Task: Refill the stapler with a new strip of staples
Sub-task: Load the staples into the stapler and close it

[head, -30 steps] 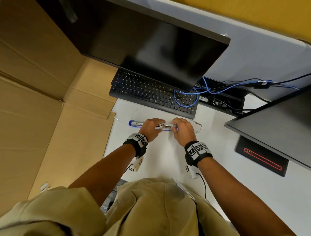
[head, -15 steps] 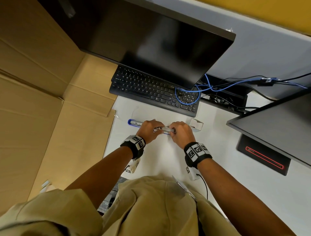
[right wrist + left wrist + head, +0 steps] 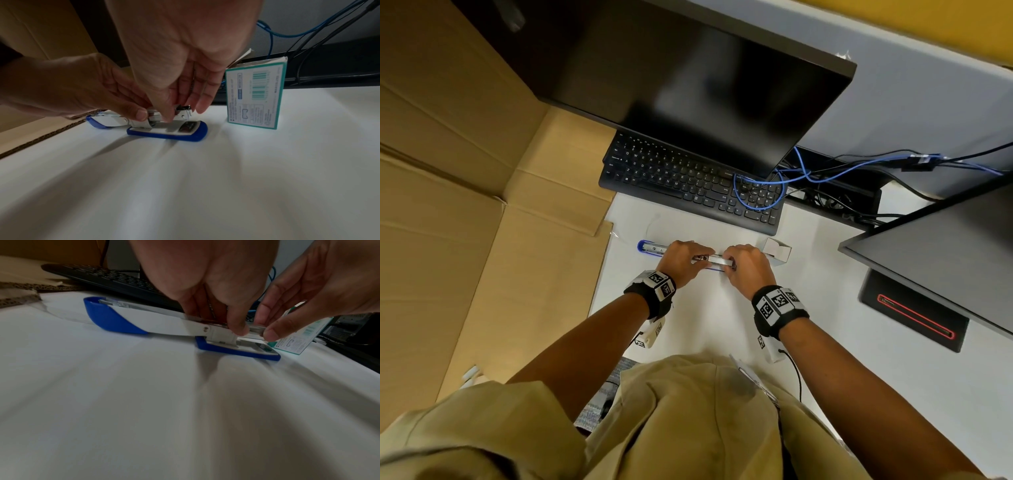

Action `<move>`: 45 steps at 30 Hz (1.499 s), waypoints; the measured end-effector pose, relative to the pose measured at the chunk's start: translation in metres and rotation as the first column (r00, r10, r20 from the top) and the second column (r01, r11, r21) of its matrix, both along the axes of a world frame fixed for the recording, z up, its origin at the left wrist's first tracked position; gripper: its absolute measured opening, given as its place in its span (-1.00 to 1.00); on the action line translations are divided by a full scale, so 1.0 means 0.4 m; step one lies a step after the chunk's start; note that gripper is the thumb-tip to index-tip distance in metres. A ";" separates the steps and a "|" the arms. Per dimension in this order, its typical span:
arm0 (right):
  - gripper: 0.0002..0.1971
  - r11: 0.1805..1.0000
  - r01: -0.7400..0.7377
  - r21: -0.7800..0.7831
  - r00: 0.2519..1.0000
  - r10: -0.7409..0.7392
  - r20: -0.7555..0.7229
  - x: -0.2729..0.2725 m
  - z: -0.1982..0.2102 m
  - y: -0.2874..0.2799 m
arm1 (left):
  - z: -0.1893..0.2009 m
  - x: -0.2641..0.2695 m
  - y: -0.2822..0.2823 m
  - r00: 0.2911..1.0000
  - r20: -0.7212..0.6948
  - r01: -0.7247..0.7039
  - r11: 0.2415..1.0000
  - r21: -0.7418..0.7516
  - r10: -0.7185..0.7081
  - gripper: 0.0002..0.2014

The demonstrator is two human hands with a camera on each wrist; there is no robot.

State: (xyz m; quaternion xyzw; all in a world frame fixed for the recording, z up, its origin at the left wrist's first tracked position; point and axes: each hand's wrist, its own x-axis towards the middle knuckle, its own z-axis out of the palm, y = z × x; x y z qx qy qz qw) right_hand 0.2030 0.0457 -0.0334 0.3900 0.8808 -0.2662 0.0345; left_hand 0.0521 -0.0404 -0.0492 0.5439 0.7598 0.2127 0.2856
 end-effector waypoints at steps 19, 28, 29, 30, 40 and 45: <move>-0.76 0.958 -0.213 0.193 0.971 0.230 -0.070 0.030 -0.019 -0.021 | 0.002 -0.003 0.004 1.000 0.000 -0.020 0.999 -0.043 0.020 -0.77; -0.71 0.974 -0.150 0.172 0.985 0.162 -0.058 0.065 -0.040 -0.011 | 0.007 -0.002 0.006 1.000 0.016 -0.019 0.997 -0.071 0.020 -0.77; -0.72 0.975 -0.143 0.169 0.986 0.154 -0.057 0.071 -0.047 -0.009 | 0.006 -0.004 0.005 1.000 0.020 -0.019 0.997 -0.073 0.021 -0.77; -0.72 0.978 -0.134 0.160 0.988 0.145 -0.060 0.075 -0.052 -0.007 | 0.006 -0.005 0.004 1.000 0.022 -0.017 0.997 -0.070 0.018 -0.76; -0.68 0.985 -0.143 0.101 0.985 0.151 -0.082 0.059 -0.054 -0.001 | -0.012 -0.076 -0.045 0.976 -0.217 0.013 0.997 -0.081 -0.030 -0.60; -0.67 0.985 -0.141 0.100 0.986 0.149 -0.076 0.060 -0.053 -0.003 | -0.013 -0.139 -0.078 0.950 -0.311 -0.062 0.990 -0.124 0.021 -0.67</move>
